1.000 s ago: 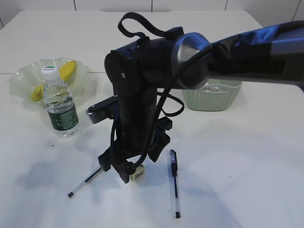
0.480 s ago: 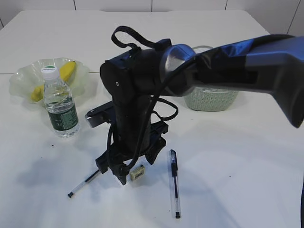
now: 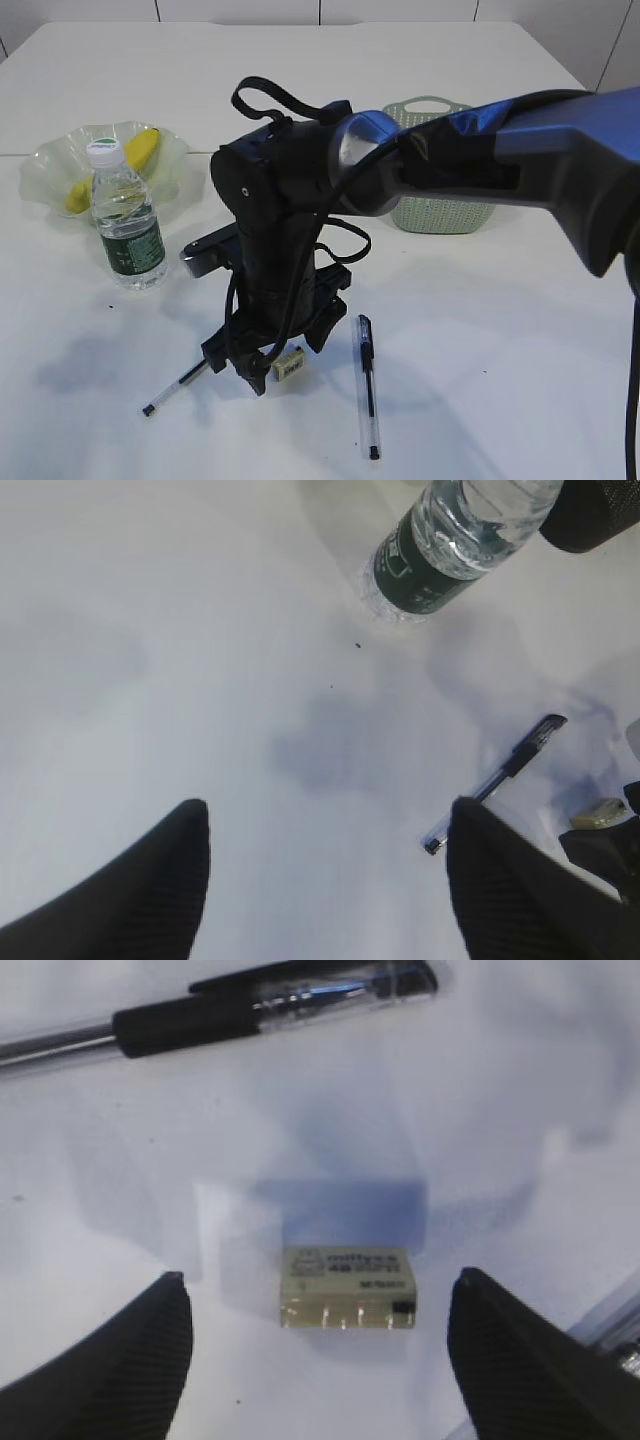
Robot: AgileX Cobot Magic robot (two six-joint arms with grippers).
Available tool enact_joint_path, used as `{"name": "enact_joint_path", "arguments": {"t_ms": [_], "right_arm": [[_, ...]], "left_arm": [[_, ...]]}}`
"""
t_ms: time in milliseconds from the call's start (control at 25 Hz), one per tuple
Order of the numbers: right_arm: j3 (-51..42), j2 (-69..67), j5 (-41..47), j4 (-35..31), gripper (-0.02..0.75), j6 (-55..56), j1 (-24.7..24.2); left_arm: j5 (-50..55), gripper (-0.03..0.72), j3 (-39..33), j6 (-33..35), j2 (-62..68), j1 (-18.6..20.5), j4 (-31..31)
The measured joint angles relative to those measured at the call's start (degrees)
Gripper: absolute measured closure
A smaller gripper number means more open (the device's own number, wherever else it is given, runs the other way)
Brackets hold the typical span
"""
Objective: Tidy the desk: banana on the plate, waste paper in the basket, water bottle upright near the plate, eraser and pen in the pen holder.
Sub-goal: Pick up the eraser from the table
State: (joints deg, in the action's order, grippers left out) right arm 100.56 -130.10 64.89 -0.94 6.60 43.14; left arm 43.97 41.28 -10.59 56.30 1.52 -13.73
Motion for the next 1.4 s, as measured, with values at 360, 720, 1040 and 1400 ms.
{"name": "enact_joint_path", "arguments": {"t_ms": [360,720,1040,1400], "right_arm": [[0.08,0.0,-0.15,0.0,0.346,0.0,0.0],[0.08,0.0,-0.15,0.0,0.434,0.0,0.0],[0.08,0.0,-0.15,0.0,0.469,0.08,0.0],[0.08,1.07,0.88,0.94,0.472,0.08,0.0]], "left_arm": [[0.0,0.16,0.0,0.0,0.0,0.0,0.0],[0.0,0.16,0.0,0.0,0.0,0.0,0.0],[0.0,0.16,0.0,0.0,0.0,0.0,0.0],[0.0,0.16,0.0,0.0,0.0,0.0,0.0]]}}
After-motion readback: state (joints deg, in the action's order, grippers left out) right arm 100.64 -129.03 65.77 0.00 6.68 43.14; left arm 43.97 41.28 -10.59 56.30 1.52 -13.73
